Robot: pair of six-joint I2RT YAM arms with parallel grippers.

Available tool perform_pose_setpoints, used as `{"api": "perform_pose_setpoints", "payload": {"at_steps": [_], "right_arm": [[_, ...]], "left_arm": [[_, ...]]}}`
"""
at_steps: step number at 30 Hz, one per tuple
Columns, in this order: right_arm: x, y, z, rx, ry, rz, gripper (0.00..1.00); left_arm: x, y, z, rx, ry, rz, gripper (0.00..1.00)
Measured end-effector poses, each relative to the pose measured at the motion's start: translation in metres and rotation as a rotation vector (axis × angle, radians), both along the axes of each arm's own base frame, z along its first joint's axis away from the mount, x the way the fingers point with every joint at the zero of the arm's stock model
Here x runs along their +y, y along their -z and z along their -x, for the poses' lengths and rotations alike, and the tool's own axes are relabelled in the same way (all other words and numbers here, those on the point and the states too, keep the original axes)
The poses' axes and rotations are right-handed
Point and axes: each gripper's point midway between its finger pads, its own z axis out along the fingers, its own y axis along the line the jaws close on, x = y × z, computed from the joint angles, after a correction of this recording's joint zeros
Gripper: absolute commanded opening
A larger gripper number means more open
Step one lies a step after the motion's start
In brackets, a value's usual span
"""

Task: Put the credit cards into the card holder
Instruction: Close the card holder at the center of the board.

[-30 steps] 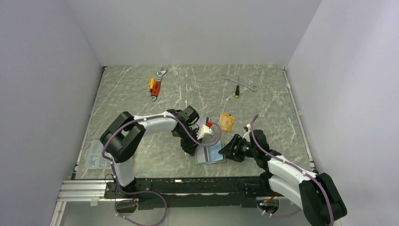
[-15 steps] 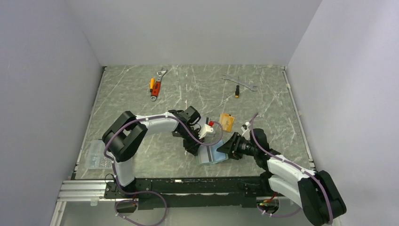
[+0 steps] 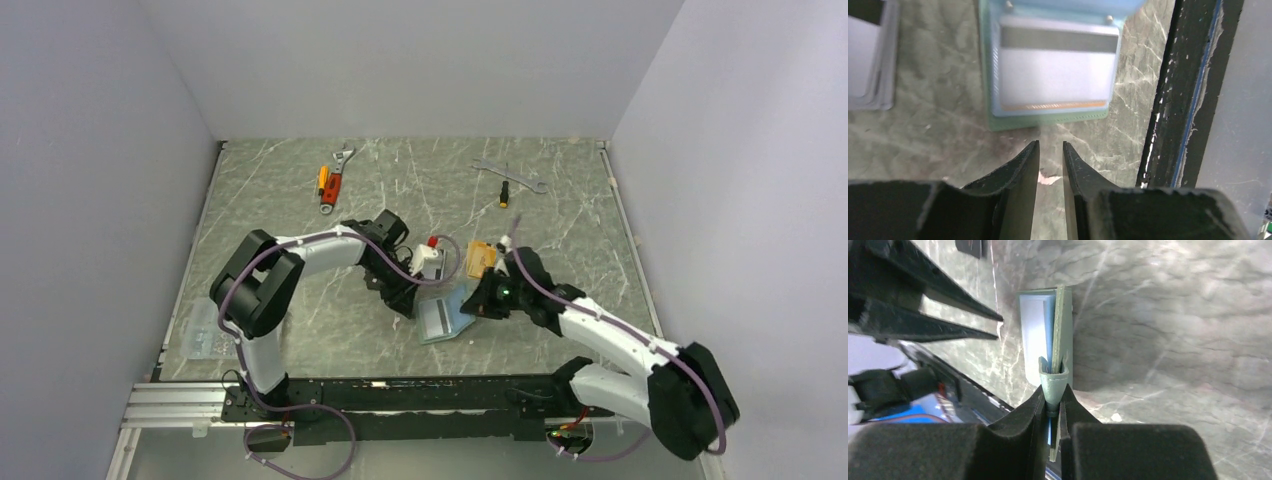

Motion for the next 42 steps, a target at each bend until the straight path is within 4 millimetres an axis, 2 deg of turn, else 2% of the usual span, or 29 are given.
{"api": "perform_pose_setpoints", "payload": {"at_steps": [5,11,13,15,18,22,28,34,38,42], "right_arm": [[0.031,-0.011,0.001,-0.061,-0.122,0.211,0.06],[0.044,0.003,0.004,-0.100,-0.197,0.550,0.05],[0.049,0.006,0.003,-0.122,-0.215,0.674,0.10],[0.057,0.008,-0.001,-0.146,-0.224,0.777,0.21],[0.068,0.016,-0.002,-0.176,-0.244,0.884,0.26],[0.063,0.029,0.010,-0.163,-0.290,0.974,0.36],[0.073,0.018,0.013,-0.176,-0.304,0.974,0.51],[0.088,0.011,0.020,-0.199,-0.340,0.967,0.52],[0.098,0.019,0.027,-0.214,-0.391,0.990,0.60],[0.106,0.027,0.036,-0.219,-0.456,1.002,0.63]], "left_arm": [[0.012,-0.014,-0.017,0.049,-0.066,0.062,0.31],[0.030,-0.030,-0.035,0.077,-0.140,0.120,0.32],[0.035,-0.035,-0.039,0.074,-0.156,0.132,0.32],[0.040,-0.040,-0.041,0.073,-0.173,0.150,0.32],[0.048,-0.046,-0.044,0.078,-0.202,0.165,0.32],[0.055,-0.047,-0.047,0.082,-0.220,0.173,0.32],[0.060,-0.046,-0.047,0.089,-0.236,0.176,0.32],[0.062,-0.048,-0.049,0.083,-0.246,0.183,0.32],[0.066,-0.048,-0.053,0.078,-0.263,0.180,0.32],[0.067,-0.047,-0.055,0.072,-0.270,0.181,0.31]]}}
